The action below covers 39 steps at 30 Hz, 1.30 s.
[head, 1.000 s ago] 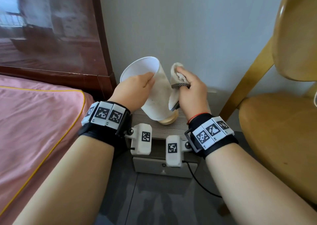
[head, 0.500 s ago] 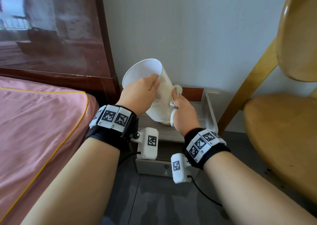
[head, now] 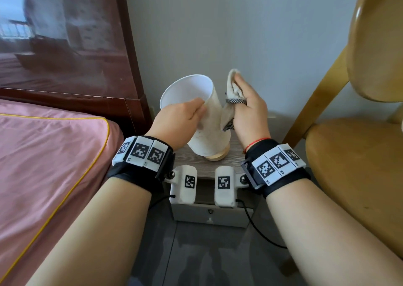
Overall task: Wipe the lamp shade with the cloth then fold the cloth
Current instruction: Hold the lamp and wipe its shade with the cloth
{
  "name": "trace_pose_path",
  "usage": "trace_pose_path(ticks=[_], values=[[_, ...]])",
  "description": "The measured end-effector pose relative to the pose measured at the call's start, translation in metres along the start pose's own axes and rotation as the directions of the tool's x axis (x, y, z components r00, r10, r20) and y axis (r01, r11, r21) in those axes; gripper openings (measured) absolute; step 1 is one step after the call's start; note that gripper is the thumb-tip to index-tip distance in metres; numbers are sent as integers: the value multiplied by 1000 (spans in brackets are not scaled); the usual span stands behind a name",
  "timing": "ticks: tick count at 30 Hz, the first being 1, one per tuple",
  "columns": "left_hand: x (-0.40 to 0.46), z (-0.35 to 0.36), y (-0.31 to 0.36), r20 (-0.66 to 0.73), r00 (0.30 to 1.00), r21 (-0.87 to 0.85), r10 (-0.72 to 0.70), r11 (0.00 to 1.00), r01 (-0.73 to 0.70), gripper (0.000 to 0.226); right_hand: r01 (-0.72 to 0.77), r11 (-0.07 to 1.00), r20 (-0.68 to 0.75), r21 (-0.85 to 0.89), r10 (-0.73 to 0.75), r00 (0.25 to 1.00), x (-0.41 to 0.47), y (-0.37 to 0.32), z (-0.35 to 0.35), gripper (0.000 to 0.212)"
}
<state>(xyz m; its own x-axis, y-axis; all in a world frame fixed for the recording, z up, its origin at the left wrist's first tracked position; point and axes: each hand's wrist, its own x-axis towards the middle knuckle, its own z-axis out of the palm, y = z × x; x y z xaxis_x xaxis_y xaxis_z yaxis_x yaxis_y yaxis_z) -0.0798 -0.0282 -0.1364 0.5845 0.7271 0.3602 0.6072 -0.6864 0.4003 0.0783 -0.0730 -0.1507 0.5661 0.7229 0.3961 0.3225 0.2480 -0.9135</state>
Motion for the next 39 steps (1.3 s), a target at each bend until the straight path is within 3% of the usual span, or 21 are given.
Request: trace_pose_path(ticks=[5,10,15,19,24,26,28,33,39], values=[[0,5,7,17,999,79,42,996,-43,29,-2,997,196,83,-14,981,-15,-8,10,62],[-1,6,7,-4,998,93,64,994,-63,29,-134,970,235,-201,180,955,-7,16,-5,73],[-1,10,11,-35,993,107,116,988,-112,28,-238,857,276,-458,391,878,-6,47,-22,62],[-2,13,9,-48,991,111,122,987,-116,29,-280,891,156,-358,353,923,3,41,-30,58],[-2,13,6,-43,992,124,117,986,-111,30,-115,992,2,-43,115,993,13,8,-22,59],[-3,13,8,-40,990,136,137,982,-130,29,-57,998,2,25,57,998,16,-2,-15,56],[-4,14,11,-35,986,147,165,977,-158,27,-45,998,93,44,41,995,16,-6,-8,53],[-5,12,11,-34,986,145,161,977,-155,28,-182,983,243,-27,183,953,16,13,-11,70],[-5,11,10,-47,988,130,150,981,-143,27,-286,911,323,-296,377,868,4,52,-22,66]])
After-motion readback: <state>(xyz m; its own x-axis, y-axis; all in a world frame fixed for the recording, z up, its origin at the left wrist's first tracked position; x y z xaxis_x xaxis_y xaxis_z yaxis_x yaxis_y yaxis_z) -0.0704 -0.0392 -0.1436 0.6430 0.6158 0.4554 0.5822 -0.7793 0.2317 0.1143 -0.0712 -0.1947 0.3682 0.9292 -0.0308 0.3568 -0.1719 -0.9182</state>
